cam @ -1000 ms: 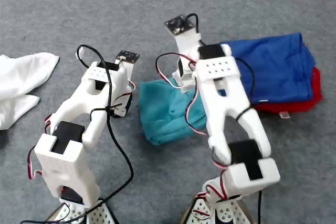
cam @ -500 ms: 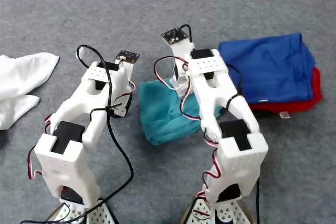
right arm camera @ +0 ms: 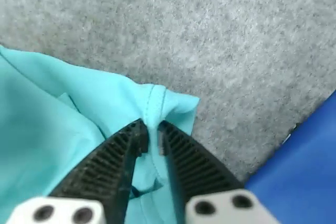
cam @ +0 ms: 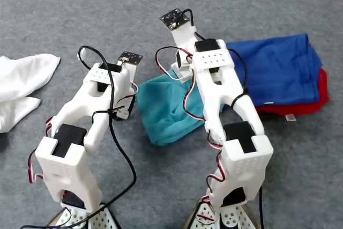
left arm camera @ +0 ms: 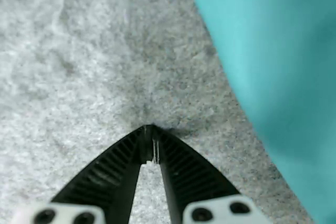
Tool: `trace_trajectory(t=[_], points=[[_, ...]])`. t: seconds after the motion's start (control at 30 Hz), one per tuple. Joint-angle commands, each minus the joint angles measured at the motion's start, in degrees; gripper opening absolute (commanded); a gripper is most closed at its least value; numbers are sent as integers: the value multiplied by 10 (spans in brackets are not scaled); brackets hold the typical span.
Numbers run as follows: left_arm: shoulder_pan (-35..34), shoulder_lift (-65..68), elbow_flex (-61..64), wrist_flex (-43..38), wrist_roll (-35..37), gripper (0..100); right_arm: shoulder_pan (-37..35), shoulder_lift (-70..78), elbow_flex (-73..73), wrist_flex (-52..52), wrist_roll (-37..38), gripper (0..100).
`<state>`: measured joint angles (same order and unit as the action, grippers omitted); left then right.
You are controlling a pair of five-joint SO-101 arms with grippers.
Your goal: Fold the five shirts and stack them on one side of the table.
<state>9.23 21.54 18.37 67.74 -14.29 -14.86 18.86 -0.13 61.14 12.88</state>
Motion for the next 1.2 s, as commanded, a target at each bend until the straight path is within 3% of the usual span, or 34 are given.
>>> trace_trajectory(t=[0.0, 0.1, 0.2, 1.0, 1.17], points=[[-5, 11, 61, 4, 2, 18, 2, -17, -40, 19, -25, 263], [-5, 11, 61, 4, 2, 18, 4, -39, -55, 30, -32, 412], [-5, 11, 61, 4, 2, 18, 2, -56, -73, 46, -13, 464], [-5, 11, 61, 4, 2, 18, 31, -66, -121, 52, -15, 415], [-5, 11, 61, 4, 2, 18, 31, -67, -152, 94, -15, 415]])
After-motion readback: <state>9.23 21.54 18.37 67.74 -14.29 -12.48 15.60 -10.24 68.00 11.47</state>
